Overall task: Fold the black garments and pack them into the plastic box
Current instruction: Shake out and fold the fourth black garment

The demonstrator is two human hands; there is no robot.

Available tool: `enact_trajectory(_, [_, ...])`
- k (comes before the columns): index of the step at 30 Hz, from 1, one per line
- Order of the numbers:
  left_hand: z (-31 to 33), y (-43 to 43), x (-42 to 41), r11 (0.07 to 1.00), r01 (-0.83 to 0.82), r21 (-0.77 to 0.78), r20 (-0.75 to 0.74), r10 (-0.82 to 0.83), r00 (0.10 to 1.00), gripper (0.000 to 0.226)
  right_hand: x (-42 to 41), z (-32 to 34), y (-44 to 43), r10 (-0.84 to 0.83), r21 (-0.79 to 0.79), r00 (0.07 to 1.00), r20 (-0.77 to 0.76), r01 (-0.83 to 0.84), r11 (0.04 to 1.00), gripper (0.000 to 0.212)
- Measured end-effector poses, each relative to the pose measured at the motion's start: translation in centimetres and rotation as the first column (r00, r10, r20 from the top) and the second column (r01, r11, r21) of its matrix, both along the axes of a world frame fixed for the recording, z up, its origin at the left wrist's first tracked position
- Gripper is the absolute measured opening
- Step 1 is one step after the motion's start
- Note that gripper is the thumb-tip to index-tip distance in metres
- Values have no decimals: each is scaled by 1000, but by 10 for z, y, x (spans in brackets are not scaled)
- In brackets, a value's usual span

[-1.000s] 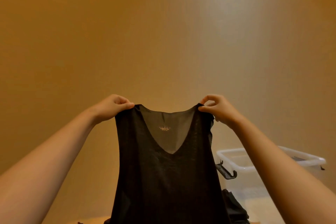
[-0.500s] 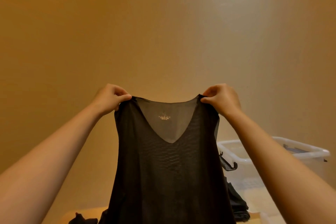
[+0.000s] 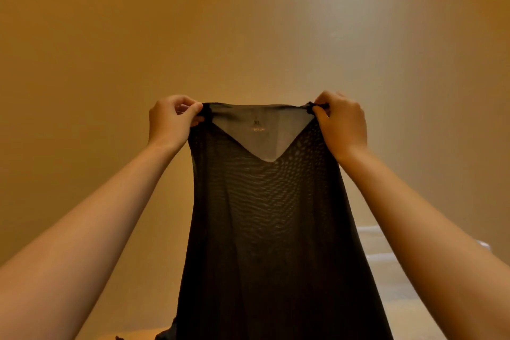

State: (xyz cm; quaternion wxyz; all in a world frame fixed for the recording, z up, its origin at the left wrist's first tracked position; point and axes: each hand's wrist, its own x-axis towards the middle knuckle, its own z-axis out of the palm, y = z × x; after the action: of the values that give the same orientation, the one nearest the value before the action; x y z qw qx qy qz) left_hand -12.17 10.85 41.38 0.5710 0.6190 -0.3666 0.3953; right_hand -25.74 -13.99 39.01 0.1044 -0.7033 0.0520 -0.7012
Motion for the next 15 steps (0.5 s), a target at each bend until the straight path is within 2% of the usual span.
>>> enact_trajectory(5, [14, 6, -20, 997, -38, -67, 120, 46, 992, 11, -20, 14, 14, -8, -98, 990, 140, 22, 995, 14])
enact_trajectory(10, [24, 12, -53, 965, -18, -263, 279, 94, 956, 13, -46, 25, 25, 18, -170, 960, 281, 31, 985, 16])
enact_trajectory(15, [31, 13, -69, 962, 6, -272, 314, 83, 946, 11, -61, 29, 31, 36, -182, 946, 322, 24, 983, 18])
